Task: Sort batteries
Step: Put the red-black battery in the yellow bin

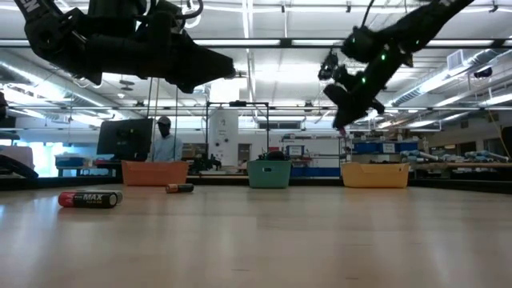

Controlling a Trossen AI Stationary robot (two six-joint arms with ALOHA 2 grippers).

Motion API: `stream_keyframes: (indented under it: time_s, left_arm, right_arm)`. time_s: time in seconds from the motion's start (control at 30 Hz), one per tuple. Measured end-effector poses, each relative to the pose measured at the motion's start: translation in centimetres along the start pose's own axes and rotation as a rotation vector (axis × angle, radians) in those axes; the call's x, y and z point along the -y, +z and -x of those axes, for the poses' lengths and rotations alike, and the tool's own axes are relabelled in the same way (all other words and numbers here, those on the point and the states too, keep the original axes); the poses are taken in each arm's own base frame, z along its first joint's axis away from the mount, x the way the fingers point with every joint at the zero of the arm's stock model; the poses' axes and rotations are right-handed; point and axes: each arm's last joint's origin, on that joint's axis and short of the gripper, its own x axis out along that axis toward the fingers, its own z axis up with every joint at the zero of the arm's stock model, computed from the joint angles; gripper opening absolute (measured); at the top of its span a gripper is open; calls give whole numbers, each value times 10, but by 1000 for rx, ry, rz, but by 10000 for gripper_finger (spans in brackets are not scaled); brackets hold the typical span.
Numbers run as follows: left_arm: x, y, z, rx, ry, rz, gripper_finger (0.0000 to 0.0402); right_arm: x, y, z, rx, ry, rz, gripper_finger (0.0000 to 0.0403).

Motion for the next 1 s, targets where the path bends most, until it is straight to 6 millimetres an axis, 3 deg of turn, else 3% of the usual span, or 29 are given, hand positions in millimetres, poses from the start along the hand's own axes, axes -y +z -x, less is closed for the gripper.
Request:
stream_keyframes:
  time_s: [0.23, 0.47, 0.7, 1.0]
  left_arm:
    - [0, 0, 0, 0, -2, 1, 186]
    - [0, 0, 0, 0, -2, 2, 186]
    - [0, 0, 0, 0, -2, 2, 186]
    - [0, 0, 0, 0, -3, 2, 186]
  right_arm:
    - [37, -20, -36, -193, -123, -54, 68]
    - [52, -38, -59, -315, -187, -74, 69]
    - [59, -49, -71, -384, -227, -78, 74]
    - [61, -48, -70, -383, -257, -81, 96]
